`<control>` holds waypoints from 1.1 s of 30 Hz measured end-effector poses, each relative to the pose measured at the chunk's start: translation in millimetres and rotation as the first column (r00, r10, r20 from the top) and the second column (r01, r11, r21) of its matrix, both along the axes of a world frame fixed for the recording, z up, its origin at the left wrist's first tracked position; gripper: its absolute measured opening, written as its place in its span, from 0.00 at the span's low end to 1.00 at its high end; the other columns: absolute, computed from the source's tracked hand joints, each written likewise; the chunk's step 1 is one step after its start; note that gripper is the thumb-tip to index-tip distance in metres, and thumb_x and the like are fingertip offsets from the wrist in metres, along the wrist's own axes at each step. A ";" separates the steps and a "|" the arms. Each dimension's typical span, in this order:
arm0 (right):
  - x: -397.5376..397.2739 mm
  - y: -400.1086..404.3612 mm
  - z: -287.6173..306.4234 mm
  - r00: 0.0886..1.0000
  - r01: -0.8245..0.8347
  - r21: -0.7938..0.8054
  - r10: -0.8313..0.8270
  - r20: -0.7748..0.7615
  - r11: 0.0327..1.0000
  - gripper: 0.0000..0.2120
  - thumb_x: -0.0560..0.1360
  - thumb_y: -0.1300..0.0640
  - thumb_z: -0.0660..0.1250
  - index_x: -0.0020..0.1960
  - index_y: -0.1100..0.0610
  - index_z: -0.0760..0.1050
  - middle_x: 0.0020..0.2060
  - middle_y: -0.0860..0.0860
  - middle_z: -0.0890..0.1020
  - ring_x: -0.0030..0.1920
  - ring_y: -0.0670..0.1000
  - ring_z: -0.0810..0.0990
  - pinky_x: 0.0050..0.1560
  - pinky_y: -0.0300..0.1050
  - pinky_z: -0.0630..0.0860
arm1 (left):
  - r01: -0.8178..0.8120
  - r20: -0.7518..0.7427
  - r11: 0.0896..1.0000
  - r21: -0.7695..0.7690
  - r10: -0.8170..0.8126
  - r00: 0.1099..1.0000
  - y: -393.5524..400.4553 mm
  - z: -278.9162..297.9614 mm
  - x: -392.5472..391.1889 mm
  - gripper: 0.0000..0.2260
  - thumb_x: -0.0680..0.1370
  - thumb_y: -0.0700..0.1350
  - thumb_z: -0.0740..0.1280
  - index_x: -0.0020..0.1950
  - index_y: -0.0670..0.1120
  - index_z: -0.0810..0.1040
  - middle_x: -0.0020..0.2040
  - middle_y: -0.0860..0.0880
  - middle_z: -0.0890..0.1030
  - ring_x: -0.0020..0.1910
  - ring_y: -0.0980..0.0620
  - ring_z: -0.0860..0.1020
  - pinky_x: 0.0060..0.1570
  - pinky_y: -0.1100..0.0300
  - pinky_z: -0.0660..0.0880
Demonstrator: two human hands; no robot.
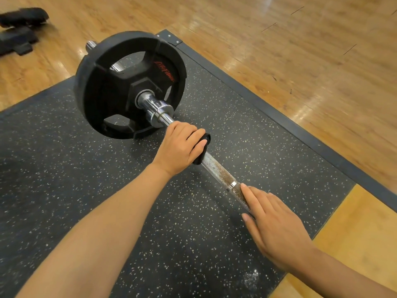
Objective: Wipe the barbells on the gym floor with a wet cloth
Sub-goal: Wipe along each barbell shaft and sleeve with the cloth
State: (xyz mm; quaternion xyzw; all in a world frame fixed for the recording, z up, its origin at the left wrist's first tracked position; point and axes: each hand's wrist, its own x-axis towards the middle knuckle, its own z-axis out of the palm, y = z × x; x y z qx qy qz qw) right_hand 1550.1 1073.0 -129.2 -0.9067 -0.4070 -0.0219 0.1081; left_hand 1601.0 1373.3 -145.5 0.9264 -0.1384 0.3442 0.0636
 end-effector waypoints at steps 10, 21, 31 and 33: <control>21.3 64.5 38.5 0.998 0.007 0.077 -0.011 0.055 0.997 0.24 0.81 0.48 0.53 0.71 0.60 0.70 0.63 0.55 0.78 0.61 0.55 0.78 0.63 0.54 0.77 | -0.054 0.096 0.998 0.015 0.052 0.994 39.4 32.0 -9.9 0.17 0.84 0.48 0.57 0.54 0.38 0.82 0.45 0.44 0.80 0.45 0.46 0.75 0.53 0.51 0.69; 78.1 163.6 24.9 0.996 -0.090 -0.073 0.091 0.016 0.993 0.27 0.80 0.48 0.50 0.70 0.65 0.69 0.60 0.59 0.79 0.57 0.61 0.80 0.57 0.58 0.78 | -0.269 0.050 0.961 -0.067 0.273 0.961 75.3 50.9 12.9 0.19 0.85 0.49 0.55 0.52 0.40 0.81 0.47 0.45 0.81 0.48 0.45 0.78 0.53 0.51 0.69; 80.7 188.2 7.5 0.973 -0.062 -0.131 0.030 -0.230 0.989 0.28 0.85 0.53 0.51 0.80 0.65 0.50 0.70 0.60 0.69 0.62 0.59 0.77 0.62 0.51 0.75 | -0.509 -0.347 0.861 0.022 0.484 0.804 59.4 24.8 31.4 0.20 0.82 0.49 0.54 0.68 0.40 0.73 0.64 0.43 0.77 0.67 0.43 0.72 0.66 0.46 0.67; 79.8 186.8 3.5 0.986 -0.042 -0.091 0.026 -0.165 0.995 0.27 0.82 0.54 0.57 0.77 0.67 0.59 0.64 0.60 0.76 0.53 0.58 0.81 0.51 0.49 0.80 | -0.492 -0.381 0.870 -0.012 0.451 0.807 56.7 21.4 25.3 0.21 0.82 0.48 0.53 0.72 0.40 0.70 0.69 0.42 0.74 0.73 0.42 0.66 0.71 0.43 0.62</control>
